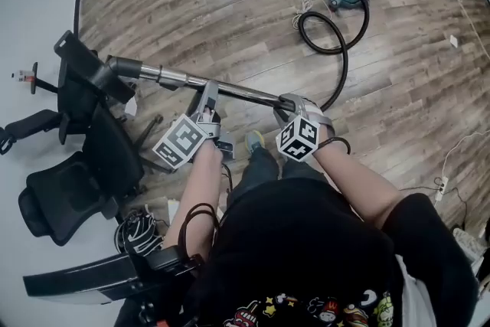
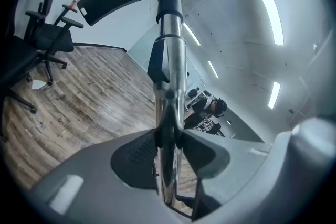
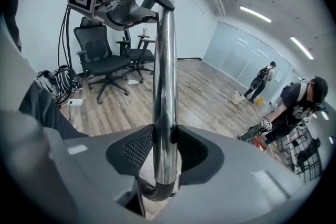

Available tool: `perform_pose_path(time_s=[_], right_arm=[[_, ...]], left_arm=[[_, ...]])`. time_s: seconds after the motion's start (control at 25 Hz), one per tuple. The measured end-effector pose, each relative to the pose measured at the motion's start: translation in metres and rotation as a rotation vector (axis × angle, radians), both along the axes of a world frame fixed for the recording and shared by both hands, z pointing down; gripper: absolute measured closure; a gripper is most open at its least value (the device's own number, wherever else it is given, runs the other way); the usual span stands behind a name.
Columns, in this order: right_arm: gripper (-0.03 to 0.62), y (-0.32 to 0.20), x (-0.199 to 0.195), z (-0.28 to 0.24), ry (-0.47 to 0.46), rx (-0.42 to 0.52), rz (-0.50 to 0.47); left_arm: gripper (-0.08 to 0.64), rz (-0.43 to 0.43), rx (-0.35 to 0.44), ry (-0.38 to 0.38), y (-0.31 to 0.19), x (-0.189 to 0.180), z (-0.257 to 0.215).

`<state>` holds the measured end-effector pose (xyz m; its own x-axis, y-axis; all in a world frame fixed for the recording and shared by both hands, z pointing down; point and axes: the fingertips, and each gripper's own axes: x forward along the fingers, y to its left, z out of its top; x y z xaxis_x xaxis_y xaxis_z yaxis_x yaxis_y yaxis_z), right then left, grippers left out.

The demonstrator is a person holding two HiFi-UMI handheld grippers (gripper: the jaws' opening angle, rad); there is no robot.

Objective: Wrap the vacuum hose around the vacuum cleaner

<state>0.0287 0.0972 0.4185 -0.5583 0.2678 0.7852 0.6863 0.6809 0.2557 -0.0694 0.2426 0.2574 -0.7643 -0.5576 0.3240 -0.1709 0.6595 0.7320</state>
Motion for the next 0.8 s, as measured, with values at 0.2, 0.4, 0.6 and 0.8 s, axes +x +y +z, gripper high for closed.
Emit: perform_pose_path(time_s=[0.2,0.4,0.6,0.8], right_arm=[[0.422,0.009,-0.020,-0.005,-0.006,0.023,0.080],[0.422,0.012,-0.036,-0.010,-0.020,0.035,0.156],[0.422,0.014,-0.047,-0.011,-0.025,0.054,0.205],[0.422,0.009,-0.057,-0.009,-0.023,0.059,0.237]], left_arm=[[0.405,0.086,0.015,0.001,0.004,-0.029,-0.003],[0.405,0.167,0.026,-0.024,0.001,-0.052,-0.009],[0.405,0.237,0.035,-0.026,0.000,-0.067,-0.010],[0.405,0.273,0.038,-0.026,-0.009,-0.082,-0.008]])
